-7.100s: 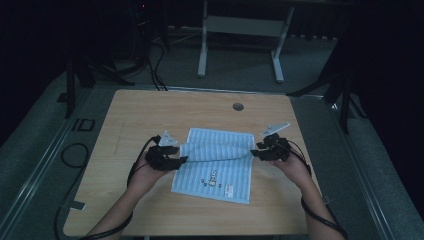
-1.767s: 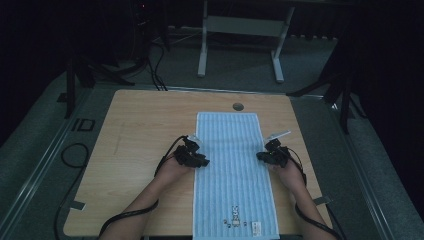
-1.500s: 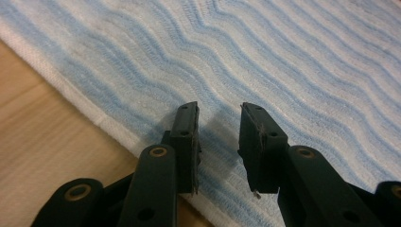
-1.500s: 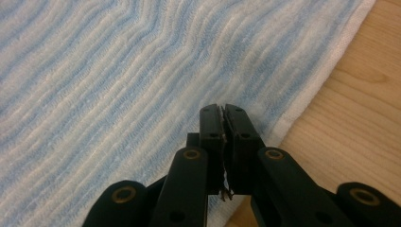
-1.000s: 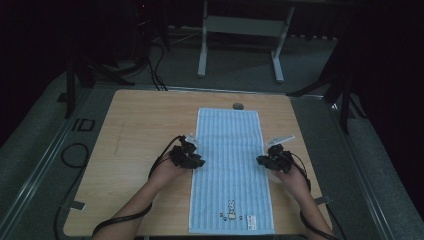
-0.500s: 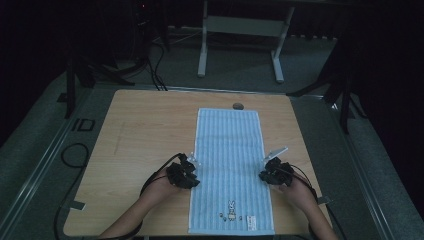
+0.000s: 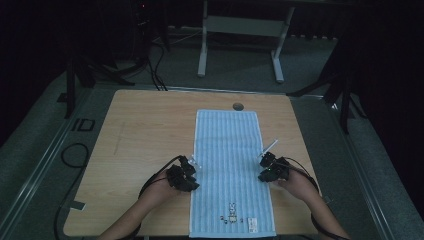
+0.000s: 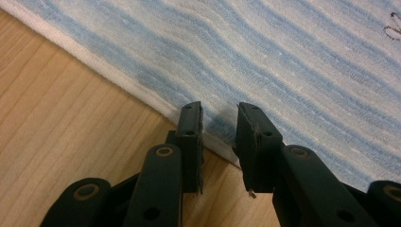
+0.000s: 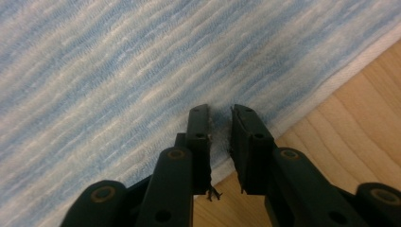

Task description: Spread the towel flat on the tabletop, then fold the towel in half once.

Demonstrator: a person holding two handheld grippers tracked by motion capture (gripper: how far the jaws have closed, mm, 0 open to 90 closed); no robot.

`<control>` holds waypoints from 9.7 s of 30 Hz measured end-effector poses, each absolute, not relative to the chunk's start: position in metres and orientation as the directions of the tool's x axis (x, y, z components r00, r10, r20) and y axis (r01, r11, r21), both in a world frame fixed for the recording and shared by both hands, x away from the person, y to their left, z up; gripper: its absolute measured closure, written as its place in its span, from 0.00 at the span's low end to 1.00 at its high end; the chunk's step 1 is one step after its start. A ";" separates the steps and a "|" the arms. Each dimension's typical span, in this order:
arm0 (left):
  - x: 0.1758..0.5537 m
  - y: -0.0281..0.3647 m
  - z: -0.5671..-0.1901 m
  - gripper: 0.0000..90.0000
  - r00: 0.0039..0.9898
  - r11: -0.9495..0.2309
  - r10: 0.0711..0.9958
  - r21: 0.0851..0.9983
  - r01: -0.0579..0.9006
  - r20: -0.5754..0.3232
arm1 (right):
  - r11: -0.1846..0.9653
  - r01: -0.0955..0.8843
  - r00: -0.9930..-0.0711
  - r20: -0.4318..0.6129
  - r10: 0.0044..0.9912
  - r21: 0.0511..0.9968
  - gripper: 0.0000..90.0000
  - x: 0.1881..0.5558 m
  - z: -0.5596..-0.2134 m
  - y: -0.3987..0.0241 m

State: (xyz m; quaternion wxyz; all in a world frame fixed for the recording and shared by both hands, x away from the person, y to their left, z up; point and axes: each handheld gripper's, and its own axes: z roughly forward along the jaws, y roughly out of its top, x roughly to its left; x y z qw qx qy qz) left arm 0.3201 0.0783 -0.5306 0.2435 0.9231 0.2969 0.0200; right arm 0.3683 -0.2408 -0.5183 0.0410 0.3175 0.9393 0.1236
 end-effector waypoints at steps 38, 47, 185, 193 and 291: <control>0.473 0.080 -0.527 0.53 0.600 -0.509 0.798 0.462 0.727 -0.065 | 0.471 0.832 -0.500 0.031 0.865 0.293 0.59 0.514 -0.514 -0.247; 0.478 0.071 -0.531 0.61 0.614 -0.535 0.789 0.460 0.709 -0.027 | 0.484 0.831 -0.507 0.015 0.862 0.275 0.77 0.521 -0.519 -0.235; 0.481 0.156 -0.503 0.58 0.569 -0.520 0.822 0.439 0.733 0.024 | 0.579 0.754 -0.604 -0.018 0.797 0.310 0.65 0.517 -0.490 -0.180; 0.510 0.129 -0.512 0.51 0.569 -0.520 0.822 0.463 0.718 0.040 | 0.546 0.792 -0.567 -0.004 0.824 0.272 0.63 0.531 -0.509 -0.179; 0.388 0.142 -0.514 0.96 0.664 -0.398 0.710 0.645 0.652 -0.233 | 0.689 0.527 -0.752 -0.106 0.651 0.498 0.99 0.417 -0.476 -0.183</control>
